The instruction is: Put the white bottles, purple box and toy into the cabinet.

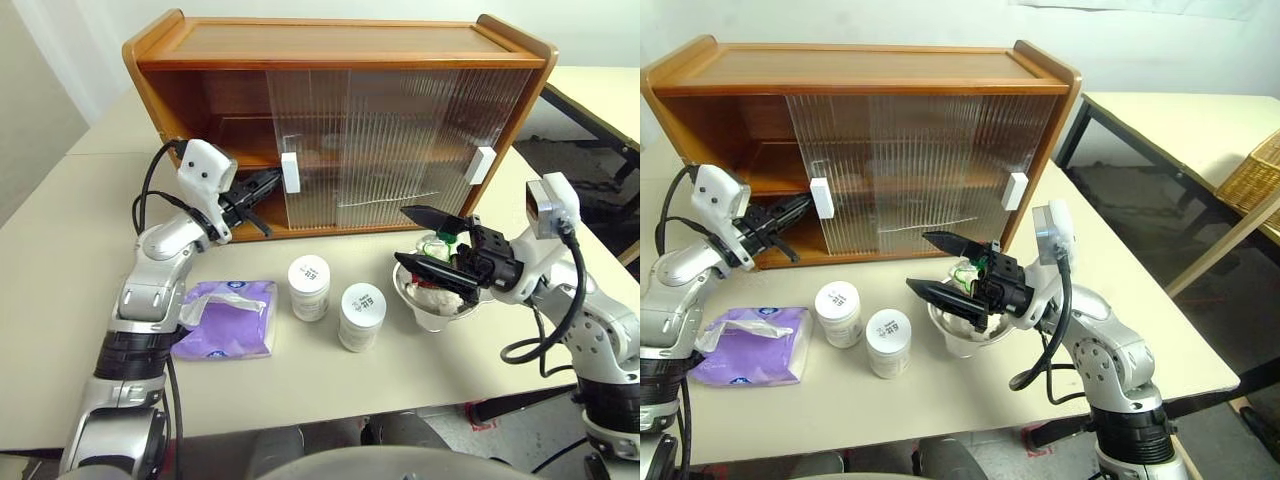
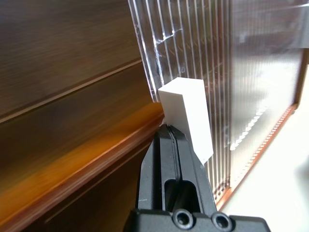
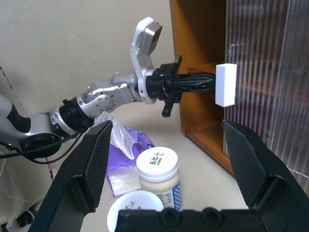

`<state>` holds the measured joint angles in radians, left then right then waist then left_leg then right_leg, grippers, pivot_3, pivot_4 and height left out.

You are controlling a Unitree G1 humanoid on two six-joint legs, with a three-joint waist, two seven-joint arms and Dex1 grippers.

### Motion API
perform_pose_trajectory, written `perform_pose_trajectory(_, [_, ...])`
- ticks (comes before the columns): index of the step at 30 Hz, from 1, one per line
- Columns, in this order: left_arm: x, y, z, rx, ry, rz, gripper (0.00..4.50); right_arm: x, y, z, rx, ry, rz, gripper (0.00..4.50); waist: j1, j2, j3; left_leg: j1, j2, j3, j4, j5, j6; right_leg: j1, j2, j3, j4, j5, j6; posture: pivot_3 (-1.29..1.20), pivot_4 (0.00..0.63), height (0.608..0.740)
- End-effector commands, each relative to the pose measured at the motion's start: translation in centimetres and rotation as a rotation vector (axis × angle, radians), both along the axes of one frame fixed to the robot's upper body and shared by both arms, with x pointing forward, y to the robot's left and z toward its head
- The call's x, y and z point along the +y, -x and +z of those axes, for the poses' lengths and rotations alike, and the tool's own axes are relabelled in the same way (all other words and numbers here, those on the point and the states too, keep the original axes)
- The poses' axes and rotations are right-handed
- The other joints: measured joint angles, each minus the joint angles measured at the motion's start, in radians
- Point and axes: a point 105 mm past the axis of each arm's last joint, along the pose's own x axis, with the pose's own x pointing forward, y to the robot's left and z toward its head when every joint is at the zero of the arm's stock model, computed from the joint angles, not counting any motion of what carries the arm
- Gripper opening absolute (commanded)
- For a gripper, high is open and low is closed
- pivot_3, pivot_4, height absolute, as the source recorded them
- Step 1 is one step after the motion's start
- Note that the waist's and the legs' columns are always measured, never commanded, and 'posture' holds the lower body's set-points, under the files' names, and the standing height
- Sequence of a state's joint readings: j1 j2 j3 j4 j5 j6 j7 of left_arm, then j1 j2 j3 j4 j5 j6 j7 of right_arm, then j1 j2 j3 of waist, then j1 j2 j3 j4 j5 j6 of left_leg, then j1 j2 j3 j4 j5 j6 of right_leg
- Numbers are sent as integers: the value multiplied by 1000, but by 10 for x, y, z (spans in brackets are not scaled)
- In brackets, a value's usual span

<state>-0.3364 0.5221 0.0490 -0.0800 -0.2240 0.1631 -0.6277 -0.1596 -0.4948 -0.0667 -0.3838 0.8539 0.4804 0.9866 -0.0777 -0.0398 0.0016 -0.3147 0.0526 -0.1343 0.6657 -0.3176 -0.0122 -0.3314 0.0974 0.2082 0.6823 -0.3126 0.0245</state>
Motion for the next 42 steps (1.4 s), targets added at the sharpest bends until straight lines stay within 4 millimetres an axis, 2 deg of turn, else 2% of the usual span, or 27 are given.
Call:
perform_pose_trajectory(1, [-20, 1, 1, -9, -14, -69, 24, 1, 1, 2, -13, 1, -5, 4500, 0, 0, 0, 0, 0, 0, 0, 0, 0, 0, 0, 0, 0, -1, 1, -111, 0, 740])
perform_pose_trajectory(7, [-51, 7, -4, 4, -17, -166, 24, 1, -1, 3, -12, -1, -21, 4500, -2, 0, 0, 0, 0, 0, 1, 0, 0, 1, 0, 0, 0, -1, 4, -114, 0, 740])
perform_pose_trajectory(12, [-55, 9, -3, 2, -7, -170, 24, 2, -1, 2, -11, 1, -25, 4500, -3, 0, 0, 0, 0, 0, 1, 0, 0, 1, 0, 0, 0, -1, 5, -109, 0, 740])
perform_pose_trajectory(16, [-31, 8, 9, -11, -11, -103, 24, 2, -2, 3, -14, 5, -22, 4500, -6, 0, 0, 0, 0, 0, 1, 0, 0, 1, 0, 0, 0, -1, 5, -106, 0, 740])
perform_pose_trajectory(18, [-15, 15, 23, -26, -3, -76, 24, 0, -4, 4, -19, 8, -26, 4500, -10, 0, 0, 0, 0, 0, 1, 0, 0, 1, 0, 0, 0, -1, 5, -102, 0, 740])
perform_pose_trajectory(21, [10, 29, 47, -6, 92, -45, 581, -5, -7, 5, -25, 18, -31, 4500, -9, 0, 0, 0, 0, 0, 0, 0, 0, 0, 0, 0, 0, -1, 4, -94, 0, 740])
perform_pose_trajectory(24, [38, 48, 55, 126, 181, -32, 1575, -9, -11, 4, -32, 38, -29, 4500, -8, 0, 0, 0, 0, 0, -2, 0, 0, 0, 0, 0, 0, 0, -2, -76, 0, 740])
perform_pose_trajectory(26, [70, 66, 43, 288, 176, 40, 2272, -11, -15, 4, -38, 47, -27, 4500, -10, 2, -1, 1, 0, 0, -3, 0, 0, -1, 0, 0, 0, 1, -7, -70, 0, 740])
perform_pose_trajectory(29, [102, 83, 28, 448, 183, 144, 3360, -12, -18, 5, -45, 49, -23, 4500, -8, 4, -1, 1, 1, 0, -6, 0, 0, -4, -1, 0, 2, 0, -12, -65, 0, 740])
perform_pose_trajectory(32, [138, 112, -7, 662, 103, 274, 4443, -13, -19, 3, -46, 61, -18, 4500, -6, 8, -4, 1, 3, -1, -8, -1, 0, -12, -1, -1, 2, -1, -17, -60, 0, 740])
perform_pose_trajectory(33, [143, 118, -12, 699, 91, 290, 4479, -14, -19, 2, -46, 65, -16, 4500, -5, 9, -4, 1, 3, -1, -8, -2, 0, -12, -1, -1, 2, -2, -18, -60, 0, 740])
perform_pose_trajectory(34, [147, 125, -20, 747, 95, 301, 4479, -15, -19, 1, -50, 75, -15, 4500, -3, 9, -4, 0, 3, -1, -8, -3, 0, -13, -1, -1, 2, -6, -26, -61, 0, 740])
perform_pose_trajectory(37, [152, 136, -34, 835, 125, 320, 4479, -17, -18, 1, -66, 92, 0, 4500, 8, 9, -4, -1, 4, -1, -8, -3, 0, -14, -1, -2, 2, -7, -27, -63, 0, 740])
perform_pose_trajectory(42, [142, 143, -58, 941, 139, 286, 4479, -16, -11, 2, -90, 105, 35, 4500, 10, 9, -5, 0, 4, -1, -6, -3, 0, -14, -1, -3, 2, -5, -30, -70, 0, 740])
